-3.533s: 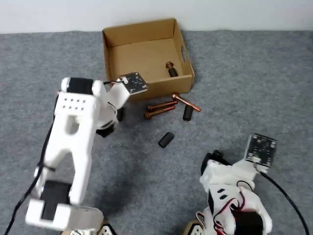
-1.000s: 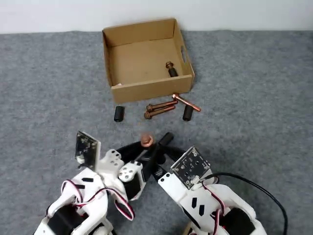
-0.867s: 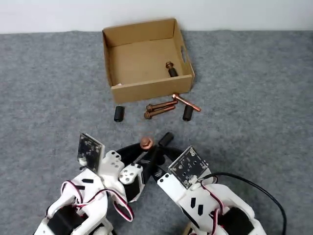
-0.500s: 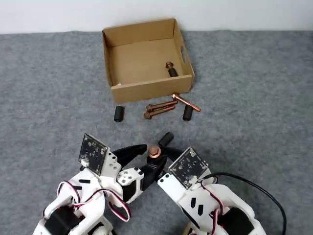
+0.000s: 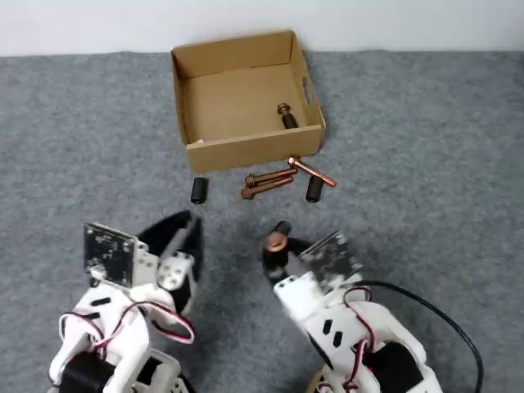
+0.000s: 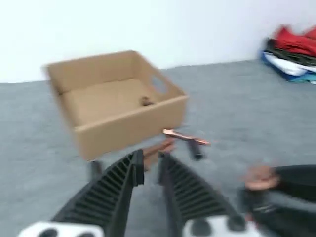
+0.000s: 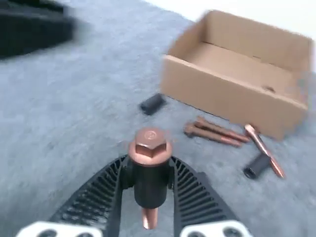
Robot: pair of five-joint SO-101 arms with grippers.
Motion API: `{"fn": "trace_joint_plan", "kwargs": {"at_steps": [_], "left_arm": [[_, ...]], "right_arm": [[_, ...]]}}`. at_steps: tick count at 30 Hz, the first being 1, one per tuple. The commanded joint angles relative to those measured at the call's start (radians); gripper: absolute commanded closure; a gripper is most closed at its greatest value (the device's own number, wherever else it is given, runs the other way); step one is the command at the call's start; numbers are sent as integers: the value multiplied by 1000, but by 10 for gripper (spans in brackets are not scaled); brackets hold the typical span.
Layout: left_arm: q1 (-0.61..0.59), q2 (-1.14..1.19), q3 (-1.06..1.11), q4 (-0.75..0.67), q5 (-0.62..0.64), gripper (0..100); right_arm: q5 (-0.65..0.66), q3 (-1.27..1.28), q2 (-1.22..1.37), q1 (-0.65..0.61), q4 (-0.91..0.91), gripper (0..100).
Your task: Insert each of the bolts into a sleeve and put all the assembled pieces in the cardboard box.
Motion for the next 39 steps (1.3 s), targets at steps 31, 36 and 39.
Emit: {"fn": "trace_joint_plan", "kwargs": {"at_steps": [31,36,39], "left_arm": [[-281,-3,572,-195,-115,995],[-281,0,572,-219,-114,995],[-281,0,572,-222,-114,995]], "right_arm": [[-97,-761,1153,277,-337,991],[-97,-954,1434,280,-461,991],[-97,-1079,1583,280,-530,991]]}}
